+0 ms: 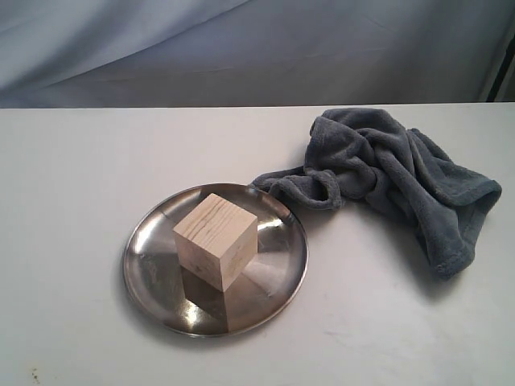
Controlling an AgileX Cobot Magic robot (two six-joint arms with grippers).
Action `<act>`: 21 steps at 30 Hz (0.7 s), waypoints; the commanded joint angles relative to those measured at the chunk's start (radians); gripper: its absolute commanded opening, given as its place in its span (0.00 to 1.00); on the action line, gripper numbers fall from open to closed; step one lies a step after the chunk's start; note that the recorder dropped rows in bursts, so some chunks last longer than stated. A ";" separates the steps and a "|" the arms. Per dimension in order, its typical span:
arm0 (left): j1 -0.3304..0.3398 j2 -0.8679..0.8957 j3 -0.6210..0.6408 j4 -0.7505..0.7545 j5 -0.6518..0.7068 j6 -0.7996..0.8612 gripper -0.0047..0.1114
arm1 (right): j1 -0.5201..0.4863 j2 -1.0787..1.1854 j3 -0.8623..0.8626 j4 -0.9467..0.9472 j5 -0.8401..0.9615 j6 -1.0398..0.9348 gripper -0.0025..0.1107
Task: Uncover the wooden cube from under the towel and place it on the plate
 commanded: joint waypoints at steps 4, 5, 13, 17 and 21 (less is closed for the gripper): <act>0.004 -0.308 0.122 0.020 -0.108 -0.004 0.04 | 0.000 -0.006 0.003 0.005 0.012 0.004 0.05; 0.004 -0.338 0.136 0.029 -0.120 -0.004 0.04 | 0.000 -0.006 0.003 0.005 0.012 0.004 0.05; 0.004 -0.590 0.241 0.037 -0.201 0.000 0.04 | 0.000 -0.006 0.003 0.005 0.012 0.004 0.05; 0.004 -0.740 0.259 0.037 -0.196 -0.003 0.04 | 0.000 -0.006 0.003 0.005 0.012 0.004 0.05; 0.004 -0.863 0.259 0.034 -0.195 -0.003 0.04 | 0.000 -0.006 0.003 0.005 0.012 0.004 0.05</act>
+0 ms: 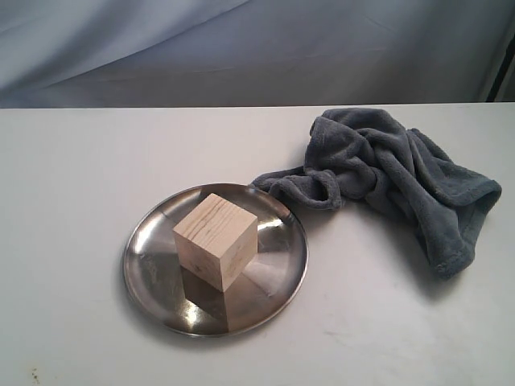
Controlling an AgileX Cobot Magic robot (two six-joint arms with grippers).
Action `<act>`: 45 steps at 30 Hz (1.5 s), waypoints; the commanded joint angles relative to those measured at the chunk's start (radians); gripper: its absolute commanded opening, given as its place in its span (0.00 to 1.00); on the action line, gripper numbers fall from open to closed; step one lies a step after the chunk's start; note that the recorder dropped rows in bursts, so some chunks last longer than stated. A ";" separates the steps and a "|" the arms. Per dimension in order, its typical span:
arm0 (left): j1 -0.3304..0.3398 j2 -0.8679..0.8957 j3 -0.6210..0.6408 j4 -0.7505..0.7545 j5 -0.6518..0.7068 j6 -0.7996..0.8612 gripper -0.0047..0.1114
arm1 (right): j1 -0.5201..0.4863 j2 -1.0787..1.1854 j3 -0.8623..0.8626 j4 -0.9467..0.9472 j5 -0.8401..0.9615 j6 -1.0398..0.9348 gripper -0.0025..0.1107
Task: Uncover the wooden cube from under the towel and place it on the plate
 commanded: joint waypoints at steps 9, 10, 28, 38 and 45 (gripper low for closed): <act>0.004 -0.144 0.069 -0.026 -0.111 -0.011 0.04 | 0.000 -0.006 0.003 0.005 0.012 0.004 0.05; 0.004 -0.144 0.088 -0.013 -0.141 -0.011 0.04 | 0.000 -0.006 0.003 0.005 0.012 0.004 0.05; 0.004 -0.144 0.372 -0.135 -0.442 -0.011 0.04 | 0.000 -0.006 0.003 0.005 0.012 0.004 0.05; 0.004 -0.144 0.539 -0.135 -0.560 -0.011 0.04 | 0.000 -0.006 0.003 0.005 0.012 0.004 0.05; 0.004 -0.144 0.539 -0.127 -0.387 -0.004 0.04 | 0.000 -0.006 0.003 0.005 0.012 0.004 0.05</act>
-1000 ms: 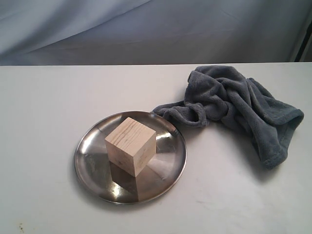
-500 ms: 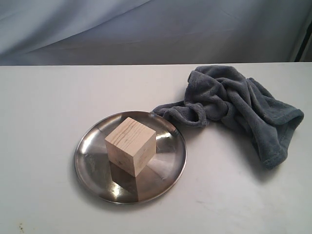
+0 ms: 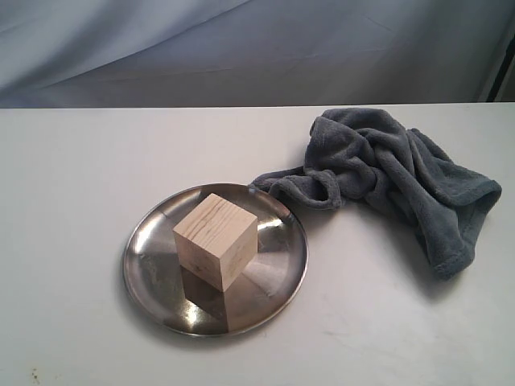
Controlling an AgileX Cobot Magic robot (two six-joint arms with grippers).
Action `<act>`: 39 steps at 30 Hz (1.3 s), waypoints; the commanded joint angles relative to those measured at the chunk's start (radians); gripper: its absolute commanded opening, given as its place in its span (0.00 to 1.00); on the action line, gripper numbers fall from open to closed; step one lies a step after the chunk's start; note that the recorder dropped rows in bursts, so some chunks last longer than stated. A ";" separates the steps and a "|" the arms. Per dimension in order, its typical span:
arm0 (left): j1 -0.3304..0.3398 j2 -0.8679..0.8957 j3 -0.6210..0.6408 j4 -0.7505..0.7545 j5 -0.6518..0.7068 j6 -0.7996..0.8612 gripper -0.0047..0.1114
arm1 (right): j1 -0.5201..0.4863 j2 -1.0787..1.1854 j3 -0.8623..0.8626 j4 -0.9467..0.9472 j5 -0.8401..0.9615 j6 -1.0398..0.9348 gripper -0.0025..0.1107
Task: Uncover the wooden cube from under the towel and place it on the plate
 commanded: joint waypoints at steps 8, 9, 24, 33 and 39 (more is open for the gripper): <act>0.004 -0.003 0.005 -0.008 0.124 -0.017 0.04 | 0.000 -0.006 0.003 0.005 0.012 0.004 0.05; 0.004 -0.003 0.005 -0.015 0.132 -0.019 0.04 | 0.000 -0.006 0.003 0.005 0.012 0.004 0.05; 0.004 -0.003 0.005 0.182 0.115 -0.003 0.04 | 0.000 -0.006 0.003 0.005 0.012 0.004 0.05; 0.004 -0.003 0.005 0.197 0.168 -0.015 0.04 | 0.000 -0.006 0.003 0.005 0.012 0.004 0.05; 0.004 -0.003 0.005 0.204 0.171 -0.011 0.04 | 0.000 -0.006 0.003 0.005 0.012 0.004 0.05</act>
